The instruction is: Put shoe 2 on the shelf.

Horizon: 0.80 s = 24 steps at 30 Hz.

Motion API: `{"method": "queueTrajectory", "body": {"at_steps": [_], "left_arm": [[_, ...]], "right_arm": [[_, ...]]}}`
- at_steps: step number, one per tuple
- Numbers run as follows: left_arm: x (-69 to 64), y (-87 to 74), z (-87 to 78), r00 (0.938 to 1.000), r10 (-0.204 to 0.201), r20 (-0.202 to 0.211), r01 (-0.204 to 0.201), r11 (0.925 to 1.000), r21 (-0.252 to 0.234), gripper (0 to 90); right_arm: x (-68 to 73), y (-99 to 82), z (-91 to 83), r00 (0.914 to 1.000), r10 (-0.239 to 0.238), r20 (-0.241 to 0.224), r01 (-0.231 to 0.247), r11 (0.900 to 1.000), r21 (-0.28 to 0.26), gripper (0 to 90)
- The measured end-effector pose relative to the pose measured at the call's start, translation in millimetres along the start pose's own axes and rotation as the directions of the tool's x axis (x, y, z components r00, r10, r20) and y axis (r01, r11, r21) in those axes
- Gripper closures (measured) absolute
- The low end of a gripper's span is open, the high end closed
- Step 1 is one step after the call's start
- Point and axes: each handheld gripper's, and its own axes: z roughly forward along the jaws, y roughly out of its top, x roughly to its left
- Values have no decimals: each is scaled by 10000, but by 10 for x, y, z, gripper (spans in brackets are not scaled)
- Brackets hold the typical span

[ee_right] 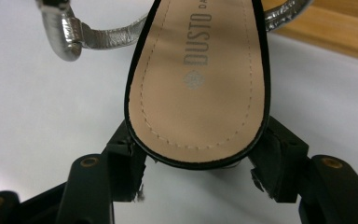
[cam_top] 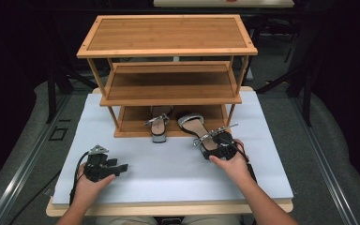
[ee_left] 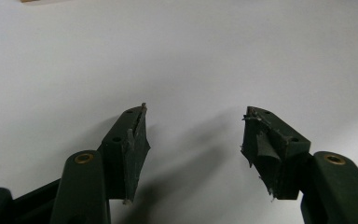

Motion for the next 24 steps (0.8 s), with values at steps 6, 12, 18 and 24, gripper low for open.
{"method": "queueTrajectory", "body": {"at_steps": [6, 12, 18, 24], "left_arm": [[7, 2, -1, 10000, 4, 13, -4, 10000, 14, 398], [8, 3, 2, 10000, 22, 14, -22, 10000, -4, 398], [9, 4, 2, 10000, 28, 18, -28, 10000, 5, 398], [11, 6, 5, 10000, 28, 42, -28, 10000, 11, 398]], "right_arm": [[87, 119, 107, 9971, -173, 748, 171, 9999, 21, 406], [111, 224, 192, 9968, 64, 791, -57, 9999, -94, 406], [138, 329, 258, 9964, 205, 826, -197, 9998, -94, 405], [179, 415, 328, 9967, 351, 737, -342, 9993, -135, 395]]}}
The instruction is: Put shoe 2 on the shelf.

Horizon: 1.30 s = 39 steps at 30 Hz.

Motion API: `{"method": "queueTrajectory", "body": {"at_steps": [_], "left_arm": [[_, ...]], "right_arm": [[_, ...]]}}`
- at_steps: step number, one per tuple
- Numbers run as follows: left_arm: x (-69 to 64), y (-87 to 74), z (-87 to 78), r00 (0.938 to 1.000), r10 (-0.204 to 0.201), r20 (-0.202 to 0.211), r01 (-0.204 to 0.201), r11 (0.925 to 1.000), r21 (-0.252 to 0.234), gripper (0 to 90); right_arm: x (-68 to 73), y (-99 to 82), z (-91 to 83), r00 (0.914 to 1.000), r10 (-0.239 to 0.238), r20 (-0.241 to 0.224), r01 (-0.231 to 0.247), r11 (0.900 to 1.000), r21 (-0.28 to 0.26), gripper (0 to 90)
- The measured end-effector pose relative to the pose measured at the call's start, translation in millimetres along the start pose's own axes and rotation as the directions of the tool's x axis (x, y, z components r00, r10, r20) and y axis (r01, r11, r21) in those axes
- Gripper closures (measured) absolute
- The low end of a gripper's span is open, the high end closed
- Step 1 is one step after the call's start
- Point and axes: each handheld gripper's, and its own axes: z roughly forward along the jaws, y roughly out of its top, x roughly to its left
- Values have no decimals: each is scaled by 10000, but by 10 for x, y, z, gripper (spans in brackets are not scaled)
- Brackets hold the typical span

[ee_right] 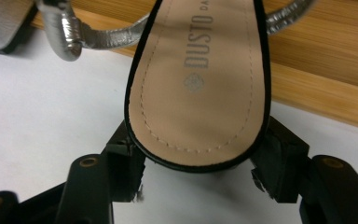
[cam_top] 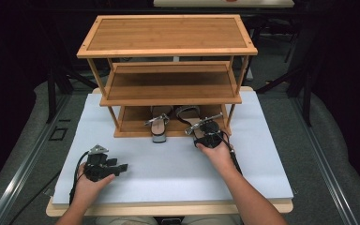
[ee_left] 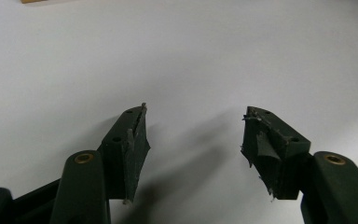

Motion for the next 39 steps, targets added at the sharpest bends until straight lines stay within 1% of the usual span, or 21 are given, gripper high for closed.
{"method": "queueTrajectory", "body": {"at_steps": [2, 5, 7, 8, 9, 11, 12, 14, 15, 17, 19, 21, 22, 25, 26, 28, 30, 31, 32, 34, 39], "left_arm": [[1, 0, 0, 10000, -7, 8, 7, 10000, -1, 398], [3, -1, -3, 10000, 9, 7, -9, 10000, 9, 398], [8, -2, -5, 10000, 1, -6, -1, 10000, -2, 398], [9, -3, -7, 10000, -1, -13, 1, 10000, -5, 398], [10, -4, -8, 10000, 5, -22, -5, 10000, -17, 398], [11, -7, -11, 10000, -28, -15, 28, 10000, -21, 398], [11, -7, -12, 10000, -29, -17, 29, 10000, -21, 398], [12, -8, -13, 10000, -33, -21, 33, 10000, -18, 398], [12, -8, -12, 10000, -40, -21, 40, 10000, -24, 398], [11, -6, -7, 10000, -49, -27, 49, 10000, -43, 397], [7, -4, -5, 10000, -1, -32, 1, 10000, -6, 396], [-3, -5, -2, 10000, 10, -26, -10, 10000, -11, 395], [-5, -4, 0, 10000, 23, -31, -23, 10000, -9, 395], [2, -2, 2, 10000, -43, 16, 43, 10000, -25, 396], [2, -1, 4, 10000, -47, 16, 47, 10000, -28, 396], [-1, -1, 6, 10000, -37, -2, 37, 10000, -45, 395], [-4, -1, 7, 10000, -29, -16, 29, 10000, -48, 395], [-3, -1, 6, 10000, -34, -12, 34, 10000, -46, 395], [-4, -1, 6, 10000, -31, -14, 31, 10000, -49, 395], [-2, -1, 6, 10000, -25, -7, 25, 10000, -44, 395], [-1, 4, 11, 10000, -36, 20, 36, 10000, -55, 395]], "right_arm": [[36, 20, 6, 9998, -148, -148, 147, 9999, -62, 384], [113, 19, 14, 9992, -394, -97, 390, 9987, -342, 370], [145, 3, 46, 9979, -605, -214, 602, 9980, -174, 366], [163, -18, 78, 9966, -806, -173, 805, 9967, -70, 363], [170, -35, 86, 9955, -943, -68, 942, 9953, -204, 362], [168, -54, 83, 9947, -1019, 142, 1023, 9943, -311, 366], [162, -60, 77, 9951, -980, 105, 983, 9946, -328, 370], [135, -94, 45, 9952, -944, -250, 931, 9945, -482, 379], [125, -114, 32, 9949, -962, -299, 944, 9939, -570, 381], [121, -149, 21, 9944, -1006, -323, 980, 9924, -746, 404], [119, -158, 13, 9931, -1137, -298, 1111, 9908, -768, 407], [113, -152, 12, 9934, -1131, -179, 1115, 9909, -750, 408], [108, -147, 11, 9939, -1076, -224, 1056, 9915, -765, 408], [96, -120, -13, 9954, -829, -477, 785, 9929, -890, 409], [97, -102, -25, 9950, -821, -560, 767, 9927, -930, 409], [97, -51, -56, 9970, -660, -400, 614, 9924, -1068, 409], [87, -2, -68, 9969, -540, -568, 476, 9928, -1098, 410], [84, 20, -63, 9963, -528, -685, 452, 9931, -1085, 411], [88, 42, -50, 9960, -562, -692, 490, 9936, -1018, 411], [95, 69, -18, 9972, -562, -499, 510, 9938, -984, 412], [110, 133, 27, 9970, -567, -529, 514, 9940, -970, 412]]}}
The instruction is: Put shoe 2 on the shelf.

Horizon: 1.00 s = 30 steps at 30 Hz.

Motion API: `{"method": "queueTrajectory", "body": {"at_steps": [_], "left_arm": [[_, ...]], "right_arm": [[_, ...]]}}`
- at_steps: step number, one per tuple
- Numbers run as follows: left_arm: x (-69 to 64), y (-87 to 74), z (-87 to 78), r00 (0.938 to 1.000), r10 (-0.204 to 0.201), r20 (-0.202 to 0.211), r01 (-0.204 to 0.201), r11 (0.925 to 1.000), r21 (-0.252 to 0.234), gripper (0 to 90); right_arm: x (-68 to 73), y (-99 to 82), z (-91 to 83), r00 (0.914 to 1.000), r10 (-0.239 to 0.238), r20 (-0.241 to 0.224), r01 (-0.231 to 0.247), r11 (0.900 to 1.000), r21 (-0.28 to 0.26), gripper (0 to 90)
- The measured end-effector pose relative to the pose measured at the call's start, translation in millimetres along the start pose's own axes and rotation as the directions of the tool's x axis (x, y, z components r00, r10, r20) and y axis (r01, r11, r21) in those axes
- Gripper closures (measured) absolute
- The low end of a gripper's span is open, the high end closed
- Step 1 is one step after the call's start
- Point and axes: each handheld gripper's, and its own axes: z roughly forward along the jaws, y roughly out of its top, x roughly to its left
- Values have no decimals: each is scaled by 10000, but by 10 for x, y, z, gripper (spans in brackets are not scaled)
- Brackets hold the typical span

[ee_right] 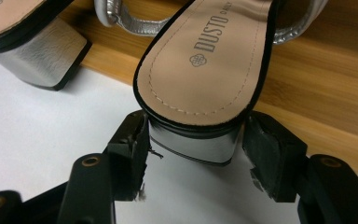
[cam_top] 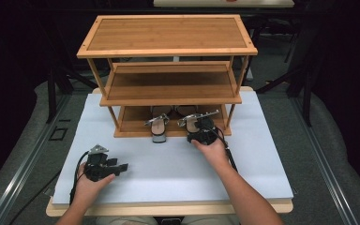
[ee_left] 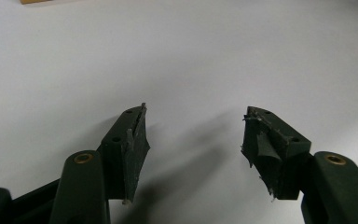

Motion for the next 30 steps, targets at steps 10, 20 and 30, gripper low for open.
{"method": "queueTrajectory", "body": {"at_steps": [10, 20, 30], "left_arm": [[-26, 15, 27, 10000, 55, -26, -55, 10000, -31, 395], [-59, 119, 123, 9997, 242, 59, -241, 9997, -50, 399], [-221, 587, 394, 9980, 631, -34, -631, 9980, -20, 583]], "right_arm": [[36, 10, 46, 9984, 39, -558, -37, 10000, 43, 425], [61, -2, 58, 9987, -195, -475, 199, 9998, 76, 429], [20, -28, -27, 9982, -121, -588, 119, 9999, -45, 419]]}}
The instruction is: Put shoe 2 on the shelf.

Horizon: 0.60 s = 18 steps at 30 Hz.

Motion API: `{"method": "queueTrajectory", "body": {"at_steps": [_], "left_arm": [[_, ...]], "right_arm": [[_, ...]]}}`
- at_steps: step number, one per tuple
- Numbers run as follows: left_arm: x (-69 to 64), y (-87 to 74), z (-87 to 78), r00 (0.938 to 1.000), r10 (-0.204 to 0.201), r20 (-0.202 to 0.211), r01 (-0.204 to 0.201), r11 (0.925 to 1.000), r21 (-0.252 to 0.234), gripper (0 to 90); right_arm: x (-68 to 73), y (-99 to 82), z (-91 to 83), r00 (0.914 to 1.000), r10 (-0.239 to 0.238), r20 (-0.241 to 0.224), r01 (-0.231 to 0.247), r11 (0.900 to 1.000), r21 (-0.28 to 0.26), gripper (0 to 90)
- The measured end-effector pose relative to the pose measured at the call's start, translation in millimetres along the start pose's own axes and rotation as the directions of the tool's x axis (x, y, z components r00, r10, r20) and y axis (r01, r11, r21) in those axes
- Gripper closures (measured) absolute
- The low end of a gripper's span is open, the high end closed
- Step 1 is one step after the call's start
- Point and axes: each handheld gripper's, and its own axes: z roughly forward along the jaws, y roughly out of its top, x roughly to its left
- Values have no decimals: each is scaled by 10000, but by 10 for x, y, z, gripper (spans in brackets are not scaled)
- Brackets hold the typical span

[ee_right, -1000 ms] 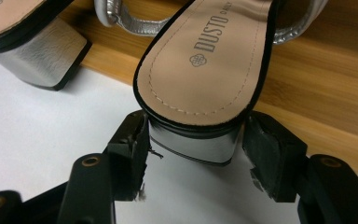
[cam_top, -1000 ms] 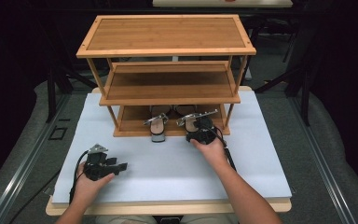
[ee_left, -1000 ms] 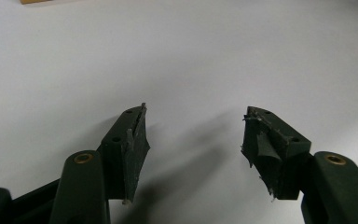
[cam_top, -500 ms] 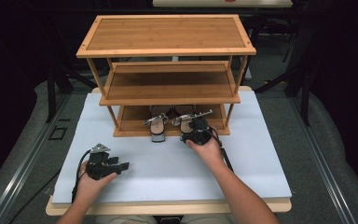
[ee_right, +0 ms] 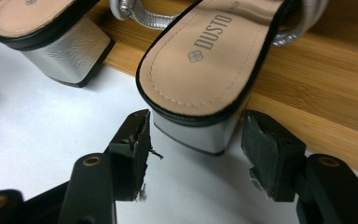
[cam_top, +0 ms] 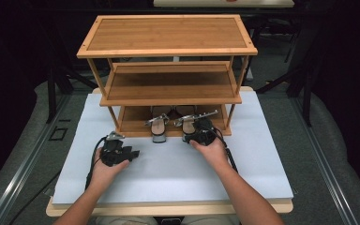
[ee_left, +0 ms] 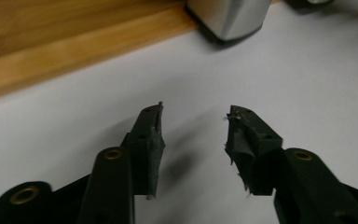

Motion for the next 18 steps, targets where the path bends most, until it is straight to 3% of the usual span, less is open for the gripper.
{"method": "queueTrajectory", "body": {"at_steps": [4, 7, 12, 18], "left_arm": [[-44, 135, 83, 9999, 25, -99, -24, 9999, 147, 665], [-60, 231, 128, 9996, 107, -260, -101, 9996, 256, 746], [-49, 338, 196, 9987, -198, -465, 210, 9994, 258, 834], [-36, 417, 290, 9974, -458, -562, 471, 9986, 231, 892]], "right_arm": [[-43, -44, -77, 9998, 64, -165, -67, 9999, -147, 440], [-64, -84, -153, 9997, 144, -172, -149, 9993, -328, 531], [-115, -142, -183, 10000, 92, -12, -92, 9994, -345, 703], [-169, -138, -147, 9996, 290, 72, -287, 9990, -342, 776]]}}
